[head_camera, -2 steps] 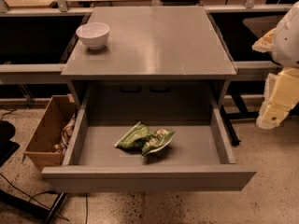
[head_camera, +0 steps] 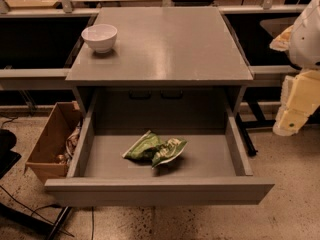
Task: Pick green jalapeno chip bag from top drawer and place on counter
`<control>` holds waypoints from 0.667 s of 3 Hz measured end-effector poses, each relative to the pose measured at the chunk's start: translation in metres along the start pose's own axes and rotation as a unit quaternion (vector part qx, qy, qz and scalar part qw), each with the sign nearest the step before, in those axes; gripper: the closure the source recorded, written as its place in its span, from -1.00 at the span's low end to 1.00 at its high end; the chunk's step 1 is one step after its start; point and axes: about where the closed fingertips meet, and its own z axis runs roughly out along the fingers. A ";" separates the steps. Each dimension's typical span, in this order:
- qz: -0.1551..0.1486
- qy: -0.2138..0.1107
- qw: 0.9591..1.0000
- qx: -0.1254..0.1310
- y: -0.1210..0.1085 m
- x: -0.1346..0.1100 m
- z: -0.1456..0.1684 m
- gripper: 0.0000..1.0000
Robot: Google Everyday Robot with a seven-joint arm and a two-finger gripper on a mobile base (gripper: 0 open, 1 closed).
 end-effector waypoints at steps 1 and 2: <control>0.000 -0.023 1.000 -0.019 0.008 0.003 0.041 -1.00; -0.019 -0.057 0.997 -0.039 0.013 -0.012 0.112 -1.00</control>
Offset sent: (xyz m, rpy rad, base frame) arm 0.0559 0.0584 -0.2048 0.1893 0.0764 0.1688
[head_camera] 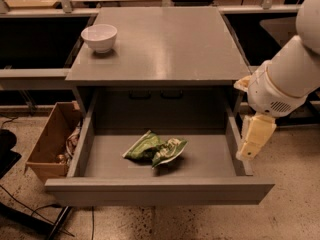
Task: Pick green jalapeno chip bag from top drawer and place on counter
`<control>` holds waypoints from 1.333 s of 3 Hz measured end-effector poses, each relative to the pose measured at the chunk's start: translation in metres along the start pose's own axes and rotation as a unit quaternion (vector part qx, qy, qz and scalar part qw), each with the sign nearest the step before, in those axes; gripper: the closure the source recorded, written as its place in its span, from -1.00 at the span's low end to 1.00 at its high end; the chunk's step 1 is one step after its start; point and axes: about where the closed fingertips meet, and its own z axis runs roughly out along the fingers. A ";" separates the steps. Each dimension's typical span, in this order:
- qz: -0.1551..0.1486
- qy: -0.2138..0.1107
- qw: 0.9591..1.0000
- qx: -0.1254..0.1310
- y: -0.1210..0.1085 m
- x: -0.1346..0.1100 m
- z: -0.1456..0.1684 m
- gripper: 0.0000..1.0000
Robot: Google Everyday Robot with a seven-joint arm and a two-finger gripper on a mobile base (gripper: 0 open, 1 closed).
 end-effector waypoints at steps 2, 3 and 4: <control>-0.011 -0.027 1.000 -0.010 -0.002 -0.012 0.071 -1.00; -0.020 -0.046 0.999 -0.021 -0.005 -0.025 0.086 -1.00; -0.029 -0.056 0.997 -0.033 -0.012 -0.055 0.127 -1.00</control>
Offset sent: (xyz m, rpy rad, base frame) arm 0.0164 0.0223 -0.0542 0.0376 0.0149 0.0378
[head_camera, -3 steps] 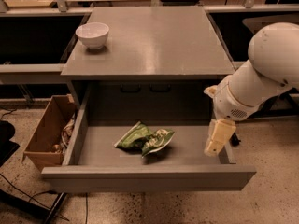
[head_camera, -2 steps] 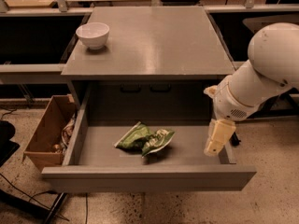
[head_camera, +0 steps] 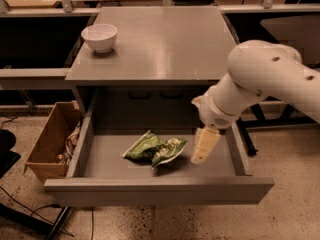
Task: Pick green jalapeno chip bag from top drawer and place on counter
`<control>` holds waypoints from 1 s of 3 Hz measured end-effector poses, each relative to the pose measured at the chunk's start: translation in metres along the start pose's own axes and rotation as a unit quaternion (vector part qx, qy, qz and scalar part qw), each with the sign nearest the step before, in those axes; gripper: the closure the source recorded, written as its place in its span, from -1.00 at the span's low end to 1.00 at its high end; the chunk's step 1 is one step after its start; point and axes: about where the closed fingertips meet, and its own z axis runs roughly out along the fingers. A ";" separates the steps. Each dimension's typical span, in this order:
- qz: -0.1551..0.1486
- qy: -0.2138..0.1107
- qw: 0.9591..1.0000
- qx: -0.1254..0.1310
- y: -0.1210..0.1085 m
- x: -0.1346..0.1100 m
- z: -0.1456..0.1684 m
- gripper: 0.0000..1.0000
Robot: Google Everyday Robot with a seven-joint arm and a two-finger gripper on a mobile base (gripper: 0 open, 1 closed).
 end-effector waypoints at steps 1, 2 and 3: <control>0.010 -0.004 1.000 -0.012 -0.023 -0.019 0.066 -1.00; 0.013 -0.006 1.000 -0.017 -0.034 -0.025 0.103 -1.00; -0.012 -0.029 0.999 -0.026 -0.027 -0.030 0.144 -1.00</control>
Offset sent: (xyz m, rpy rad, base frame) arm 0.0809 0.0730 -0.1115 0.0277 0.0477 -0.0134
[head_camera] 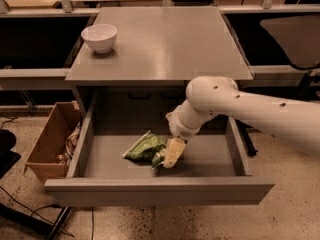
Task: Pick green jalapeno chip bag from top drawer and place on counter
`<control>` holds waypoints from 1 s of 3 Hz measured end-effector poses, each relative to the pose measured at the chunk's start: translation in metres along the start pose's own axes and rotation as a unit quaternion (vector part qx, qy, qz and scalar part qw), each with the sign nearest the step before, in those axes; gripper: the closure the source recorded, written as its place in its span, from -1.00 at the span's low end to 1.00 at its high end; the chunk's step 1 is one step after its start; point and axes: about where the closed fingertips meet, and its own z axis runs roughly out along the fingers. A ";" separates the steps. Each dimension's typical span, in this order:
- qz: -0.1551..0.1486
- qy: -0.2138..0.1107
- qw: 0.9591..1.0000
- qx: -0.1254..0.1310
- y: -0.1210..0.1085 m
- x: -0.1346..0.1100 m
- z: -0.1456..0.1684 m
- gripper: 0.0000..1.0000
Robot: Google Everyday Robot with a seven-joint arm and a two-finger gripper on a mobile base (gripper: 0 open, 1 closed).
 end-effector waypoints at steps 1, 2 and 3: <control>-0.032 0.002 0.999 -0.017 0.006 -0.006 0.034 -0.63; -0.037 0.003 0.999 -0.020 0.007 -0.007 0.040 -0.17; -0.037 0.003 0.999 -0.020 0.007 -0.007 0.040 0.30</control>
Offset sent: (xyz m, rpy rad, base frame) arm -0.0002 0.0207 -0.0309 -0.0151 0.0059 0.0747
